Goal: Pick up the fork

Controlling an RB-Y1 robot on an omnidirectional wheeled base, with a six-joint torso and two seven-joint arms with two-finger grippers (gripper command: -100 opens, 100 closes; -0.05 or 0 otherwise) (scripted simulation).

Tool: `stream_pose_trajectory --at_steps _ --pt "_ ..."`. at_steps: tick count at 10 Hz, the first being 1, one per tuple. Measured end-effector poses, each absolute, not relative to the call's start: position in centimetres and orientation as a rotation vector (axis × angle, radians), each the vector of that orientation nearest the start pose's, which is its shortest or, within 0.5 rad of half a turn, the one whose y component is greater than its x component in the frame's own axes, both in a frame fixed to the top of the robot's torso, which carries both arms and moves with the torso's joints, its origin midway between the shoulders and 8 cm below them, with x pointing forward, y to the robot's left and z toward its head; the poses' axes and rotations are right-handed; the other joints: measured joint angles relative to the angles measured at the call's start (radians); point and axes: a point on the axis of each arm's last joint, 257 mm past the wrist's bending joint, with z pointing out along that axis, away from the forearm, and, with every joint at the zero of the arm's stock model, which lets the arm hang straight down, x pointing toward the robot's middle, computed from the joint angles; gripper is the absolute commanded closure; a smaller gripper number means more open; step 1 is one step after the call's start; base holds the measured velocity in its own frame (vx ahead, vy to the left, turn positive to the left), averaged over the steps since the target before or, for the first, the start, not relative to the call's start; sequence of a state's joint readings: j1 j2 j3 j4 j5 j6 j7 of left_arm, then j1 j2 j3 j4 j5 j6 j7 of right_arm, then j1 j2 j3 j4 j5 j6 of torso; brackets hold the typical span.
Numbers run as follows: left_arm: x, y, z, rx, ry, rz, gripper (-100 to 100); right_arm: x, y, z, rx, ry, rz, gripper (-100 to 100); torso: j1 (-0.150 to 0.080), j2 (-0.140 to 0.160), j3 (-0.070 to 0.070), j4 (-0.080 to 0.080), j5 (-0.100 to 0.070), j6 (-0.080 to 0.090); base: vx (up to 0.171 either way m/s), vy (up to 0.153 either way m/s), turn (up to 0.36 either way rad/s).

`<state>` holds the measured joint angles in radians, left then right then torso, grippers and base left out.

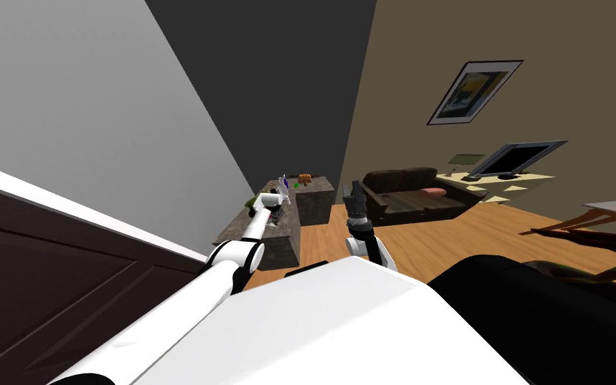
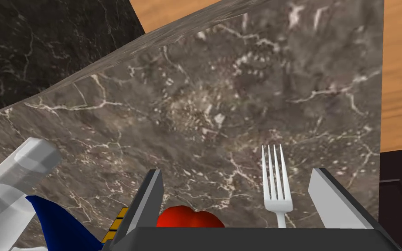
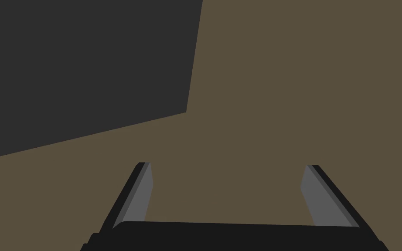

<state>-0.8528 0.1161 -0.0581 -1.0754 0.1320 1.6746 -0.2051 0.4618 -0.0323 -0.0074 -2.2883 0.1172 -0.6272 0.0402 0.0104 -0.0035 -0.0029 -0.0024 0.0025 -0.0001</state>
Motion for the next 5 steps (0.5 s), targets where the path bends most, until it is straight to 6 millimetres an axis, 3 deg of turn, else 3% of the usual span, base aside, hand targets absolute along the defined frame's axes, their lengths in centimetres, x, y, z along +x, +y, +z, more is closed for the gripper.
stream_pose_trajectory --at_steps 5 --pt "48.3 16.8 -31.6 -1.71 2.522 -0.037 -100 32.3 -25.1 6.0 0.406 0.597 1.238 0 0.003 -0.001 -0.001 0.0 0.001 0.0 0.039 0.197 -0.133"
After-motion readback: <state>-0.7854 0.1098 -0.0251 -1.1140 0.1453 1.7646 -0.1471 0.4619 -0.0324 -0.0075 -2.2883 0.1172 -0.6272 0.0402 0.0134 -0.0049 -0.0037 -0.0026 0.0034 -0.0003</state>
